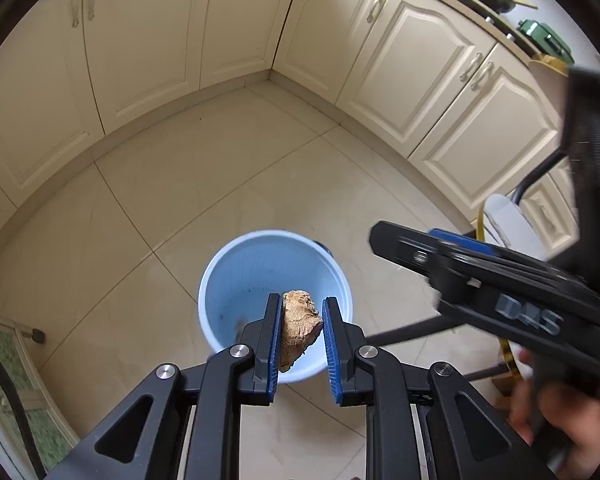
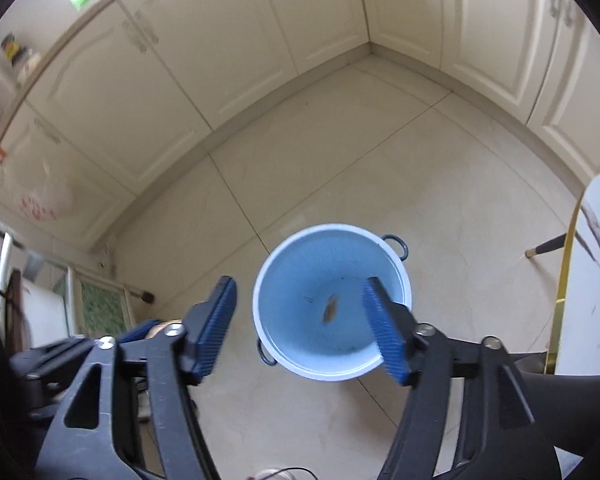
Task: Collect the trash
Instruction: 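Carry the ginger over the blue bucket and open the left gripper, then withdraw both tools from the bucket back toward the table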
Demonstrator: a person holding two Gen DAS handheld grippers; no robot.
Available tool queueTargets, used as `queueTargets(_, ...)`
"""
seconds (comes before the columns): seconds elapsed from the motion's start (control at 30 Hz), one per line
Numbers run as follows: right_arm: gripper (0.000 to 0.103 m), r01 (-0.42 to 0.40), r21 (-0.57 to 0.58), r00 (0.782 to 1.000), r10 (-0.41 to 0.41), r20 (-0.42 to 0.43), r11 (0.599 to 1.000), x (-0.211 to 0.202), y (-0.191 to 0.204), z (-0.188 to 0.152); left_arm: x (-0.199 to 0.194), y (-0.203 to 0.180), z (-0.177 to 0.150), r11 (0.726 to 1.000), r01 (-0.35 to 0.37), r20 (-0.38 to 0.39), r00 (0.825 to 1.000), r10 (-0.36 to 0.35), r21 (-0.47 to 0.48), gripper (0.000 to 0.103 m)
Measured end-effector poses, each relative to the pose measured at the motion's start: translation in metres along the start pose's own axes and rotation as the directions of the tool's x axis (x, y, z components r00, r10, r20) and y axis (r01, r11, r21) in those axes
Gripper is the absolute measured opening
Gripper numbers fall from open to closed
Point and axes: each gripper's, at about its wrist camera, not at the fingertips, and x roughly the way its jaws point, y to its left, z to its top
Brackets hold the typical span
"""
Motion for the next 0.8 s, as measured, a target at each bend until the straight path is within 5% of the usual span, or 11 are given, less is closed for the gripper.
queueTargets(0.07,0.068,-0.011,0.012,1.0,0.011,0.012,1.0,-0.004,-0.002,0.006,0.006,0.0,0.011,1.0,-0.012,0.017,1.0,0.012,-0.001,0.021)
queueTargets(0.13,0.072,-0.005,0.017,1.0,0.005,0.027,1.0,-0.009,0.001,0.011,0.01,-0.001,0.02,1.0,-0.02,0.016,1.0,0.02,-0.018,0.049)
queueTargets(0.2,0.075,-0.007,0.017,0.999,0.007,0.031,1.0,-0.013,0.003,0.013,0.01,0.0,0.022,0.998,-0.057,0.024,0.998,0.058,-0.027,0.061)
queueTargets(0.47,0.075,-0.074,0.018,0.997,0.074,0.031,0.997,-0.034,0.018,0.01,-0.042,-0.006,-0.015,0.975,-0.206,0.084,0.973,0.214,-0.086,0.062)
queueTargets(0.8,0.076,-0.222,-0.071,0.969,0.228,0.094,0.972,-0.124,0.082,-0.015,-0.165,-0.029,-0.054,0.929,-0.317,0.254,0.898,0.358,-0.19,0.071)
